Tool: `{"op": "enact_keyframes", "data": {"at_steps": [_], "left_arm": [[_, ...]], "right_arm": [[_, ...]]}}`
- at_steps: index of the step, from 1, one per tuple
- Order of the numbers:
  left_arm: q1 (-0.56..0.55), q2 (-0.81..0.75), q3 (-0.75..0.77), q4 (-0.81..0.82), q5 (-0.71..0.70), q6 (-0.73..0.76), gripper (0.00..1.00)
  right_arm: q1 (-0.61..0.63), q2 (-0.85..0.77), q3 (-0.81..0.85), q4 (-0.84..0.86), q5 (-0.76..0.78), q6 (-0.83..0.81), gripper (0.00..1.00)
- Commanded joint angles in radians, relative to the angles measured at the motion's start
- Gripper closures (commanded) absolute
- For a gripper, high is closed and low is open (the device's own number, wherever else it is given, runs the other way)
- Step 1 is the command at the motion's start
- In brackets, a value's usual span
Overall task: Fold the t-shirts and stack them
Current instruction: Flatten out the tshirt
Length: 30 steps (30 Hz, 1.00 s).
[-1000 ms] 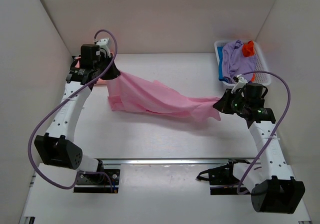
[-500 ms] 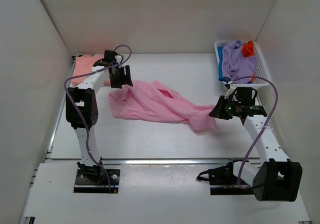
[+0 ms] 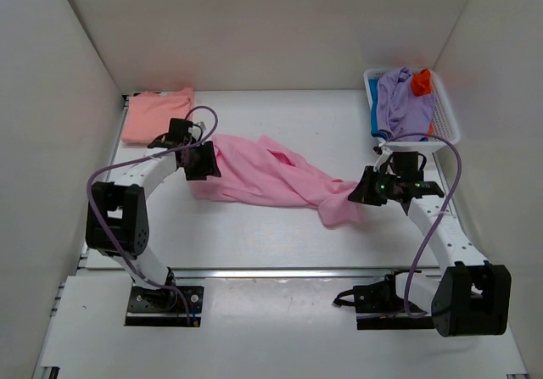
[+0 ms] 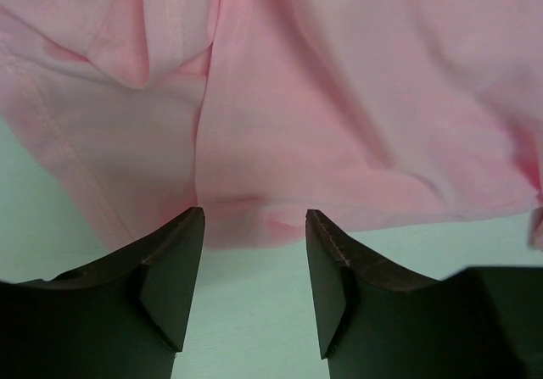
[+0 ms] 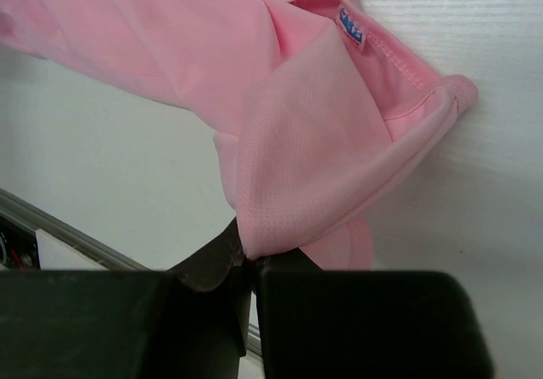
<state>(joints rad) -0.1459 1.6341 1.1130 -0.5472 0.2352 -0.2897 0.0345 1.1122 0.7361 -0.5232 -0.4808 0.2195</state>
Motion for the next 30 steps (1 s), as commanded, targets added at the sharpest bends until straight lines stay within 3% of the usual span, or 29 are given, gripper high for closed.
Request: {"op": "enact_keyframes", "data": {"at_steps": [1, 21, 23, 26, 28, 30], "left_arm": [[-0.006, 0.009, -0.033, 0.056, 0.010, -0.014, 0.37], [-0.018, 0.144, -0.039, 0.099, 0.004, -0.035, 0.38], [-0.015, 0.153, -0.030, 0.098, 0.009, -0.034, 0.46], [-0.018, 0.138, -0.021, 0.099, 0.010, -0.035, 0.76], [-0.014, 0.122, -0.012, 0.090, 0.016, -0.035, 0.86], [-0.008, 0.095, 0.013, 0.072, 0.024, -0.035, 0.88]], "right_arm": [[0.012, -0.015, -0.020, 0.046, -0.013, 0.009, 1.00], [-0.005, -0.006, -0.006, 0.049, -0.035, 0.007, 1.00], [-0.004, -0.005, -0.001, 0.052, -0.032, 0.009, 1.00], [-0.002, -0.002, -0.003, 0.046, -0.035, 0.006, 1.00], [-0.004, -0.006, 0.003, 0.043, -0.036, 0.011, 1.00], [-0.004, -0.008, 0.002, 0.034, -0.019, 0.003, 1.00]]}}
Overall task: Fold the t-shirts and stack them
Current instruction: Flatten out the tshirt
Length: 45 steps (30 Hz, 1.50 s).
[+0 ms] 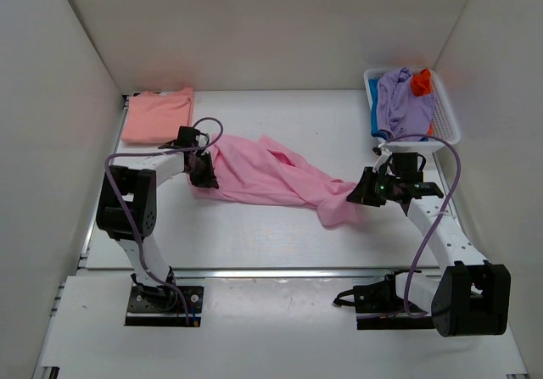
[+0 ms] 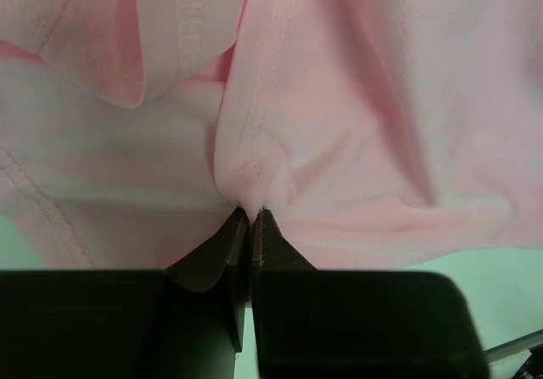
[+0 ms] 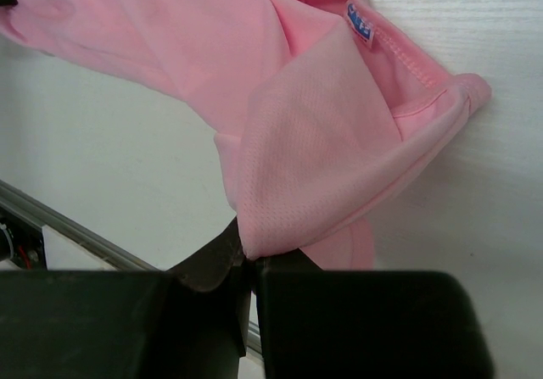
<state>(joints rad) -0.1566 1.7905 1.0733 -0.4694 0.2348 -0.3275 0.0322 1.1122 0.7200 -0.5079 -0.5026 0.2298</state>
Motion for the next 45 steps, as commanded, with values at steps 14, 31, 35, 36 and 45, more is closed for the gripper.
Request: {"op": "enact_keyframes", "data": {"at_steps": [14, 31, 35, 36, 45], "left_arm": [[0.026, -0.339, 0.057, -0.072, 0.100, -0.013, 0.87], [0.115, -0.628, 0.391, 0.071, 0.274, -0.217, 1.00], [0.135, -0.704, 0.514, 0.029, 0.258, -0.222, 1.00], [0.132, -0.721, 0.543, 0.025, 0.239, -0.214, 1.00], [0.129, -0.686, 0.628, -0.060, 0.167, -0.191, 1.00]], "right_arm": [[-0.100, -0.061, 0.021, -0.130, 0.137, -0.024, 1.00], [-0.164, -0.295, 0.500, -0.032, -0.030, 0.123, 1.00], [-0.112, -0.327, 0.631, -0.035, 0.009, 0.123, 1.00], [-0.110, -0.337, 0.680, -0.055, 0.015, 0.135, 1.00], [-0.110, -0.206, 0.869, -0.121, -0.088, 0.190, 1.00]]}}
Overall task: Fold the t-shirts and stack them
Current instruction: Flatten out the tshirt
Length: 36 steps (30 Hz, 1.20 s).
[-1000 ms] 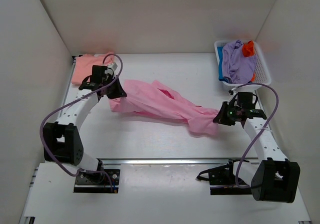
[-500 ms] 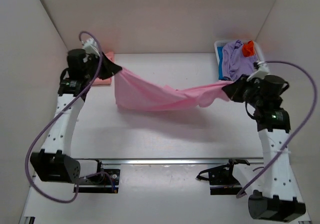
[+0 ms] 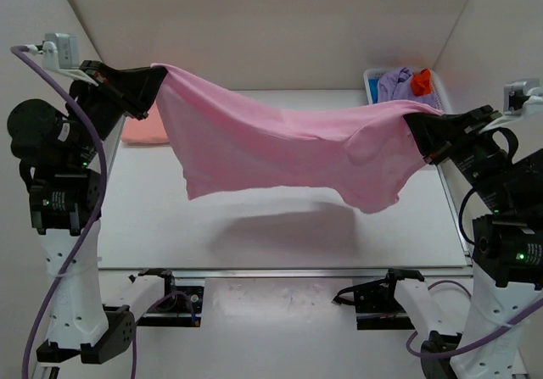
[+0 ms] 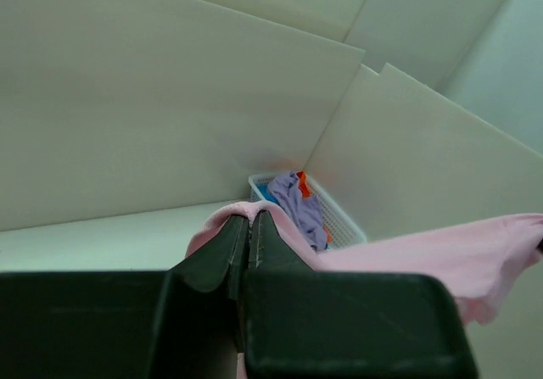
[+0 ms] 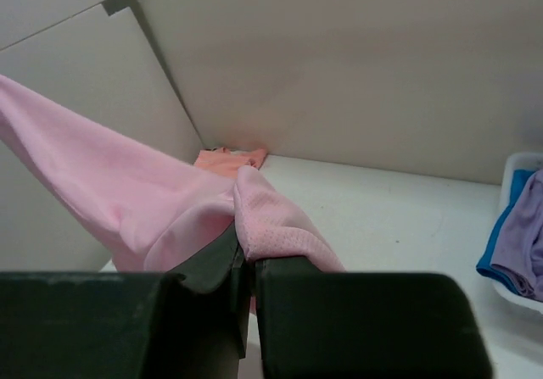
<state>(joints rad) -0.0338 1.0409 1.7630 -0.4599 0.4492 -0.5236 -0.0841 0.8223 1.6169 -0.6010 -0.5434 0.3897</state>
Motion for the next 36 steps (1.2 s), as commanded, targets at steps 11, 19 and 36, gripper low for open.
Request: {"op": "enact_keyframes", "data": {"at_steps": [11, 19, 36], "left_arm": [[0.121, 0.350, -0.348, 0.107, 0.009, 0.049, 1.00], [0.199, 0.694, 0.365, -0.117, 0.086, 0.051, 1.00], [0.212, 0.252, -0.744, 0.258, 0.210, -0.007, 1.00]], "right_arm": [[0.104, 0.476, -0.024, 0.003, -0.049, -0.044, 1.00], [0.034, 0.742, 0.556, -0.155, -0.068, -0.068, 0.99], [-0.013, 0.396, -0.457, 0.044, -0.100, 0.000, 1.00]]}}
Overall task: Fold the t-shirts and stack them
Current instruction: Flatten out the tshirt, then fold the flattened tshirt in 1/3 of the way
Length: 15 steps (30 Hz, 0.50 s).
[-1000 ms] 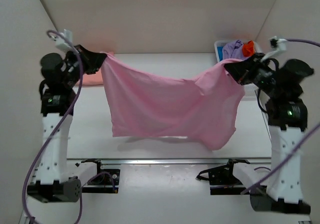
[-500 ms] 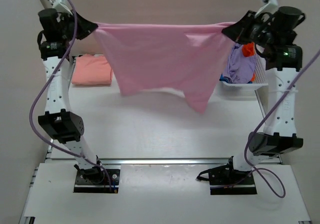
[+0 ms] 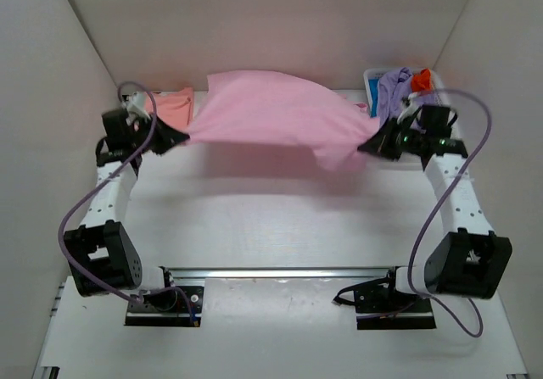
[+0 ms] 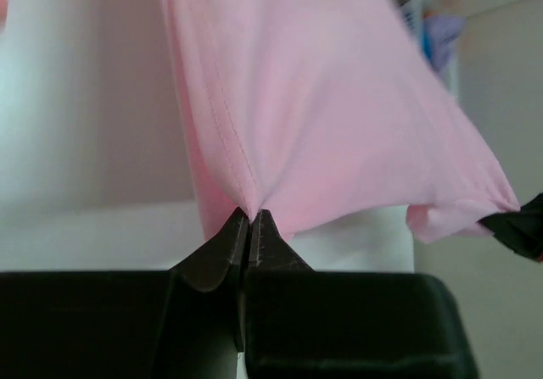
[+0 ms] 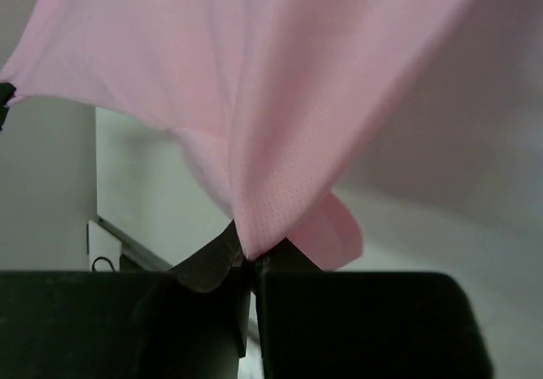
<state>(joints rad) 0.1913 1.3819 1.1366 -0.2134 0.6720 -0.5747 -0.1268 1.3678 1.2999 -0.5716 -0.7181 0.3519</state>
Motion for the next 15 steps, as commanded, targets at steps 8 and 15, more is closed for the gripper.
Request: {"op": "enact_keyframes", "data": {"at_steps": [8, 15], "left_arm": [[-0.013, -0.124, -0.417, -0.099, -0.136, 0.163, 1.00], [-0.042, -0.182, -0.501, -0.216, -0.227, 0.243, 1.00]], "right_arm": [[0.118, -0.392, -0.652, -0.066, 0.227, 0.084, 1.00], [0.078, -0.449, -0.786, -0.145, 0.218, 0.065, 1.00]]}}
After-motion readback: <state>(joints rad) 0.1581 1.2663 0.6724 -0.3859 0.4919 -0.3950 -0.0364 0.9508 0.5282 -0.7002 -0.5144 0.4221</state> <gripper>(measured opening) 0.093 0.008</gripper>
